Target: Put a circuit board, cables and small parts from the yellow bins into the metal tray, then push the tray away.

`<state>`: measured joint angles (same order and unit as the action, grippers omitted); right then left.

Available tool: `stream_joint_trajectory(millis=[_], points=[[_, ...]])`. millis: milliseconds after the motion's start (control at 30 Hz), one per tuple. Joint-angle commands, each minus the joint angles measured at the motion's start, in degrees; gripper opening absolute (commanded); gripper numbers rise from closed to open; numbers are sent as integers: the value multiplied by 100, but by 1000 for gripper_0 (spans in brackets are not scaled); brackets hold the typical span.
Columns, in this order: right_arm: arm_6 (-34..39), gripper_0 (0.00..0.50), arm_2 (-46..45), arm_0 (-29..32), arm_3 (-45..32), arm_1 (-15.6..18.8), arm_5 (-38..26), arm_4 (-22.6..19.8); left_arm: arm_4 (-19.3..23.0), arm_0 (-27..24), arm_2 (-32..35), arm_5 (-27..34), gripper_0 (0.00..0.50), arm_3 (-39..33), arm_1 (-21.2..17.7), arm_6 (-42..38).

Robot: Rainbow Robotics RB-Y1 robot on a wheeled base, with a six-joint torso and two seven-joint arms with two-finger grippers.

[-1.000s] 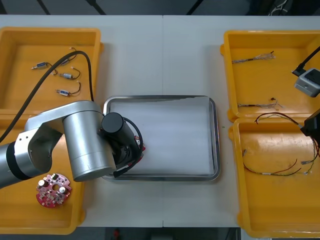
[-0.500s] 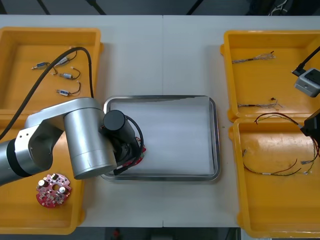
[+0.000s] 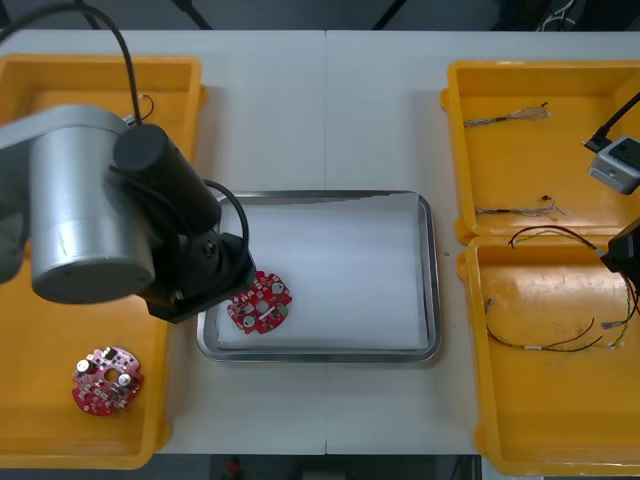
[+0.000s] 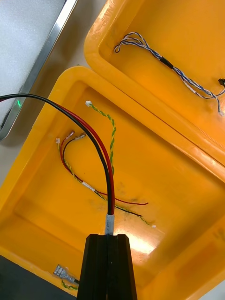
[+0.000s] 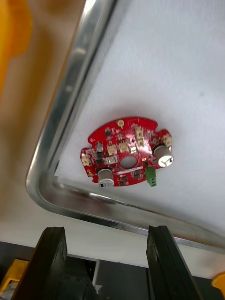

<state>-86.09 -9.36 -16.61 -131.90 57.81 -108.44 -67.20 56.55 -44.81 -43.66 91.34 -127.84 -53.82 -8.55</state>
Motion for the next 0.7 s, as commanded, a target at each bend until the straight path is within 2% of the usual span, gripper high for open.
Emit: stream_joint_trajectory(millis=[33, 167, 267, 467, 700], points=[[128, 0, -75, -71, 24, -86, 16, -39, 594, -248, 780, 51, 500, -65, -638, -314], [128, 0, -40, -97, 24, -68, 60, -65, 972, -248, 1228, 51, 500, 154, -929, -200], [93, 0, 74, -194, 24, -68, 104, -118, 1060, -248, 1439, 51, 500, 330, -1095, -121], [66, 0, 698, -686, 24, -77, 104, -136, 1104, -248, 1756, 51, 500, 980, -1342, 46], [5, 0, 1691, -1477, 24, -121, 139, -118, 1033, -248, 2081, 51, 500, 1982, -1438, 573]])
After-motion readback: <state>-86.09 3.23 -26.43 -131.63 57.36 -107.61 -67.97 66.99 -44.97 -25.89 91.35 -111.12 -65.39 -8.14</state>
